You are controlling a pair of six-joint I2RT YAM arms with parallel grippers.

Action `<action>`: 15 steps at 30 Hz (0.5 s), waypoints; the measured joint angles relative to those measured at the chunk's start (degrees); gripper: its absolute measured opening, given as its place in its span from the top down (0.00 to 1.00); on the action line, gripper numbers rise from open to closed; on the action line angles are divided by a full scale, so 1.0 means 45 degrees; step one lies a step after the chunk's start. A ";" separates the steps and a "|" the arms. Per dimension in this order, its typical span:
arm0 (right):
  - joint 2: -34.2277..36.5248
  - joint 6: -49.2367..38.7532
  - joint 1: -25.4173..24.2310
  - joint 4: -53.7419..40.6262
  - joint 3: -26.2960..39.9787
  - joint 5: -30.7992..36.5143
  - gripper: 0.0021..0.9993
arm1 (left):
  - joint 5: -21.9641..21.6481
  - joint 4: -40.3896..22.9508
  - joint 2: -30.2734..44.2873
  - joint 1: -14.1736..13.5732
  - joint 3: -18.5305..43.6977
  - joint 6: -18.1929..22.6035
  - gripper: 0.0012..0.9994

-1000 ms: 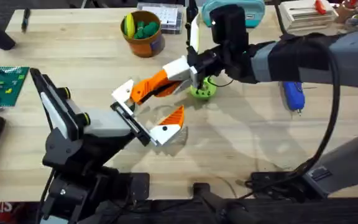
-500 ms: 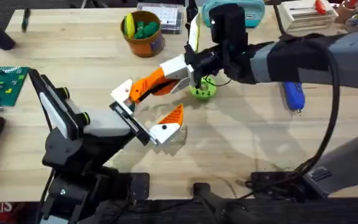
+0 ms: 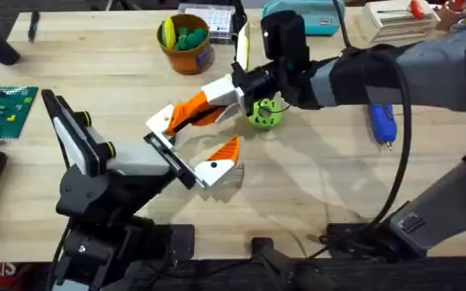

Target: Pick up the gripper from the table and insert it into the empty holder that is missing its gripper. Then pick up a screw, insert it into the mounting hole, and use the screwdriver to tighten it. Finally, clean up the table by picking up the vegetable and placing it into the bucket.

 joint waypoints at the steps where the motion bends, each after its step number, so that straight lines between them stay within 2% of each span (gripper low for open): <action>1: 0.0000 0.0008 0.0037 0.0018 0.0008 0.0017 0.98 | 0.0005 0.0001 0.0000 0.0000 0.0000 0.0000 0.01; 15: 0.0060 0.0249 0.0419 0.0015 0.0255 0.0528 0.98 | -0.0216 0.0002 0.0000 0.0056 0.0000 -0.0009 0.01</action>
